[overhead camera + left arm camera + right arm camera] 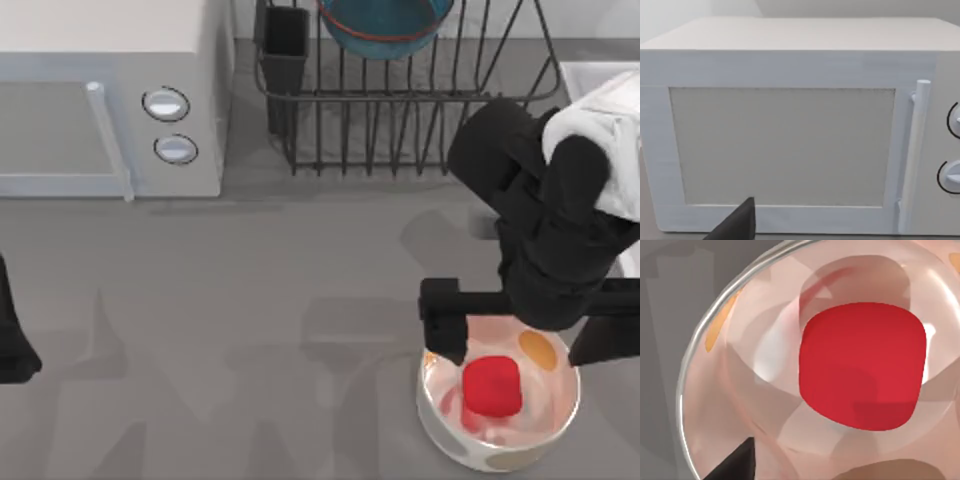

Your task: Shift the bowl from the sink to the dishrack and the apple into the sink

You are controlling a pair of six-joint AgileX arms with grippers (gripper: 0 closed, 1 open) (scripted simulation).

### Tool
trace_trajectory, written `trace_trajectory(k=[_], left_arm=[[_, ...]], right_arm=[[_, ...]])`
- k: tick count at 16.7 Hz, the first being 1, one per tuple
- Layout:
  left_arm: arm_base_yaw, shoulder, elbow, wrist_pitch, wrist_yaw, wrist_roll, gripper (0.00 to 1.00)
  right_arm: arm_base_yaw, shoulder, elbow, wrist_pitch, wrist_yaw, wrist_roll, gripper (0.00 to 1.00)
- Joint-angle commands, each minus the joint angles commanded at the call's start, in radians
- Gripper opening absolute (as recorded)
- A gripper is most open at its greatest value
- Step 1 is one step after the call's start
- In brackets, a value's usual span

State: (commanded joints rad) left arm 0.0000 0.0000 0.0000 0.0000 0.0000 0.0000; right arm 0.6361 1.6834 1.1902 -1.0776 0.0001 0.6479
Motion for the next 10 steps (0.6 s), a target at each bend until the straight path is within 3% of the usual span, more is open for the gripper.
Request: trace_trajectory(k=[4,10], left_arm=[[0.0,0.0,0.0,0.0,0.0,0.0,1.0],[0.0,0.0,0.0,0.0,0.0,0.0,1.0]], right_arm=[[-0.005,0.014,-0.025,0.041,0.0,0.0,1.0],[0.001,0.134,-0.17,0.312,-0.002,0.003,1.0]])
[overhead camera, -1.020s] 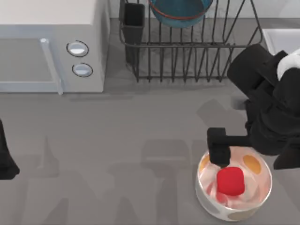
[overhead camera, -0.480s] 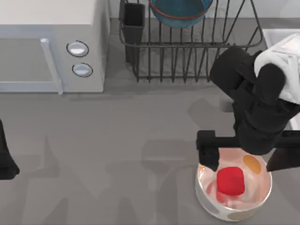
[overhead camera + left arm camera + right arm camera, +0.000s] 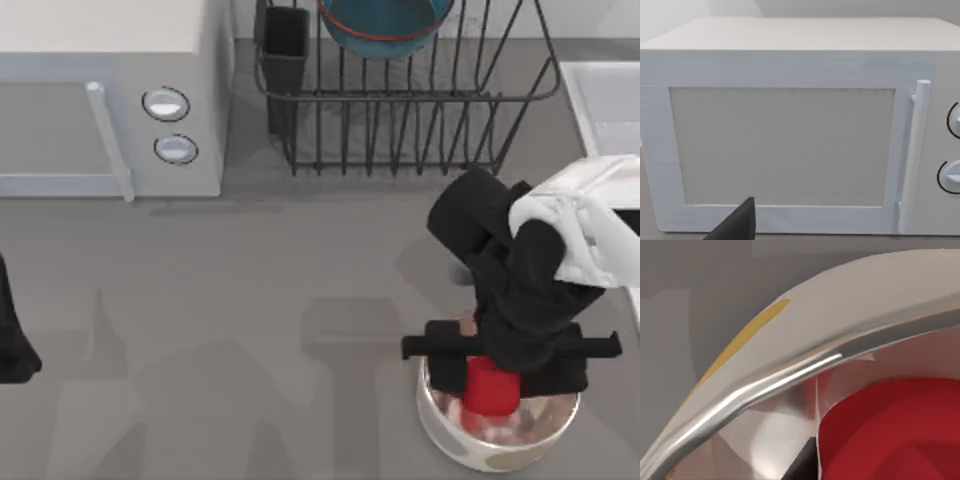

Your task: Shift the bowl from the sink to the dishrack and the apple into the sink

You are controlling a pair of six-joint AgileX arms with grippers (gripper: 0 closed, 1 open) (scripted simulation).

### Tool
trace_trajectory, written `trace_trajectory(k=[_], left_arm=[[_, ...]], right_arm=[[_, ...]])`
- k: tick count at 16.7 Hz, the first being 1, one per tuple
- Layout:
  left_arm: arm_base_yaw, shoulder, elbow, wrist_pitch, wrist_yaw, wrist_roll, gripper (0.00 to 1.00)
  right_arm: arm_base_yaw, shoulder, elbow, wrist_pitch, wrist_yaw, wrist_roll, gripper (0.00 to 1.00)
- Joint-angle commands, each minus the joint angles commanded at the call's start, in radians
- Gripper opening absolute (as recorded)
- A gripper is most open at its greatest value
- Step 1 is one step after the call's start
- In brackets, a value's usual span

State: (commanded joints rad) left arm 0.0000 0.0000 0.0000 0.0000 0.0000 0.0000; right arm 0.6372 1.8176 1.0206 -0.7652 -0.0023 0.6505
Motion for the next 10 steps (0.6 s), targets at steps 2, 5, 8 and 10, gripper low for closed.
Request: trace_trajectory(k=[2,5,8,10], left_arm=[[0.0,0.0,0.0,0.0,0.0,0.0,1.0],[0.0,0.0,0.0,0.0,0.0,0.0,1.0],[0.0,0.0,0.0,0.0,0.0,0.0,1.0],[0.0,0.0,0.0,0.0,0.0,0.0,1.0]], right_arm=[[0.001,0.039,-0.046,0.083,0.001,0.002,1.0],[0.002,0.065,-0.077,0.133,0.003,0.004,1.0],[0.002,0.065,-0.077,0.133,0.003,0.004,1.0],[0.002,0.065,-0.077,0.133,0.003,0.004,0.85]])
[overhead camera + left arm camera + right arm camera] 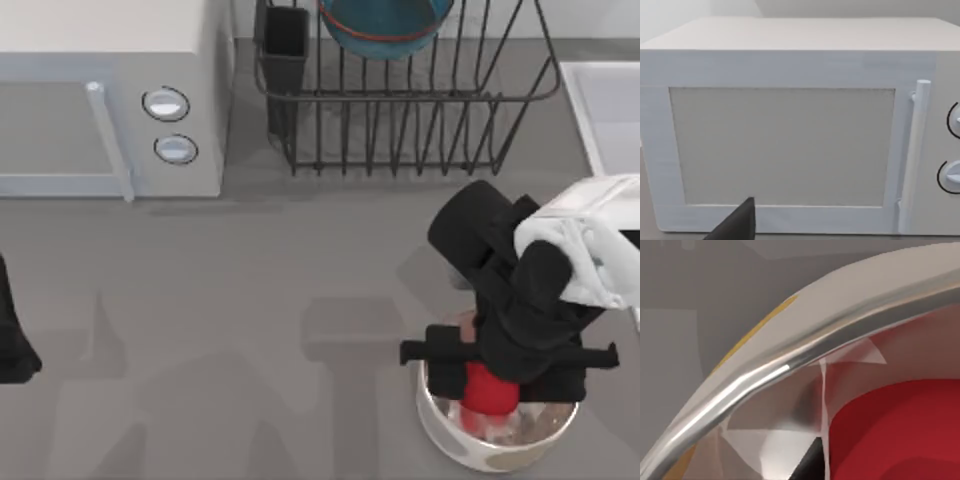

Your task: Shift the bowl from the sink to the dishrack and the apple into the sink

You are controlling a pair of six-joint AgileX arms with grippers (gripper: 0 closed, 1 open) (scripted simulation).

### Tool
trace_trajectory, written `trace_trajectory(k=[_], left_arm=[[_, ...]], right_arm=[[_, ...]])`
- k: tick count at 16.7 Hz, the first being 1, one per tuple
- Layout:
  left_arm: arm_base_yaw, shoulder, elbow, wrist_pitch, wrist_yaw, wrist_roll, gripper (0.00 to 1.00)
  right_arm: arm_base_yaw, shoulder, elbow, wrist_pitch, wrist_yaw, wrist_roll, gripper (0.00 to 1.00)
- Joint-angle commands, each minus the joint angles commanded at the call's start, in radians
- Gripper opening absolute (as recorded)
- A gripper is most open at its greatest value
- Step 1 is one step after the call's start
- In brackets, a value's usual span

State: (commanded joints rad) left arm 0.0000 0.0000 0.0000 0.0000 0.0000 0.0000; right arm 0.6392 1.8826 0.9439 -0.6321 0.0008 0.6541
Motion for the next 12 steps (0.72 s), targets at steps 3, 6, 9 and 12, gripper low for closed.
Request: trace_trajectory(k=[3,6,9,12], left_arm=[[0.0,0.0,0.0,0.0,0.0,0.0,1.0],[0.0,0.0,0.0,0.0,0.0,0.0,1.0],[0.0,0.0,0.0,0.0,0.0,0.0,1.0],[0.0,0.0,0.0,0.0,0.0,0.0,1.0]], right_arm=[[0.0,0.0,0.0,0.0,0.0,0.0,0.62],[0.0,0.0,0.0,0.0,0.0,0.0,0.4],[0.0,0.0,0.0,0.0,0.0,0.0,0.17],[0.0,0.0,0.0,0.0,0.0,0.0,0.0]])
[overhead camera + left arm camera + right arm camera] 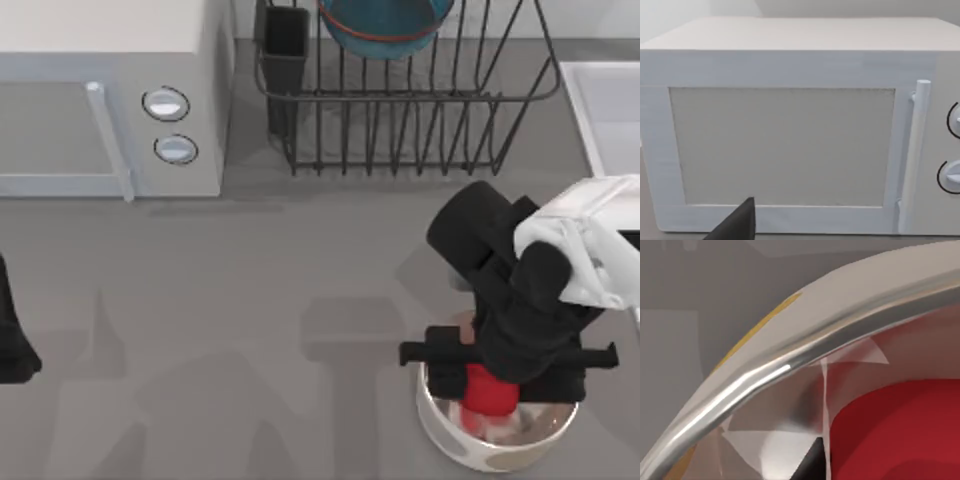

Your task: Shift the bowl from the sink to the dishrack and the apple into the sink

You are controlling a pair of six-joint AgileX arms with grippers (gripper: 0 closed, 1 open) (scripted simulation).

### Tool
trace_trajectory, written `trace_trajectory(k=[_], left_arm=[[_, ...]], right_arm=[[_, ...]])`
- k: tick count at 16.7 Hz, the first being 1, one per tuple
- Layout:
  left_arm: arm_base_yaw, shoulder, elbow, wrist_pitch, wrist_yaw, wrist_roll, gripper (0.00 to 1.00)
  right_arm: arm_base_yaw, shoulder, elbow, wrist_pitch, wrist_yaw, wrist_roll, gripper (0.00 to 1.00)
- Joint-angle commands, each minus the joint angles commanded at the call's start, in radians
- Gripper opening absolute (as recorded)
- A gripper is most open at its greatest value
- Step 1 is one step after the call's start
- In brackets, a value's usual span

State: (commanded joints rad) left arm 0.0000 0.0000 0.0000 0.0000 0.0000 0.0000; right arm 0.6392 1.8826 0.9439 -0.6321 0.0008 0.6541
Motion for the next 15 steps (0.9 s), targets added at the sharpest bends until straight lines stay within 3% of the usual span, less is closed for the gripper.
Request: trace_trajectory(k=[7,8,15], left_arm=[[0.0,0.0,0.0,0.0,0.0,0.0,1.0],[0.0,0.0,0.0,0.0,0.0,0.0,1.0],[0.0,0.0,0.0,0.0,0.0,0.0,1.0]], right_arm=[[0.0,0.0,0.0,0.0,0.0,0.0,0.0],[0.022,-0.116,0.026,-0.074,0.004,0.044,0.0],[0.023,-0.179,0.171,-0.29,0.003,0.044,0.0]])
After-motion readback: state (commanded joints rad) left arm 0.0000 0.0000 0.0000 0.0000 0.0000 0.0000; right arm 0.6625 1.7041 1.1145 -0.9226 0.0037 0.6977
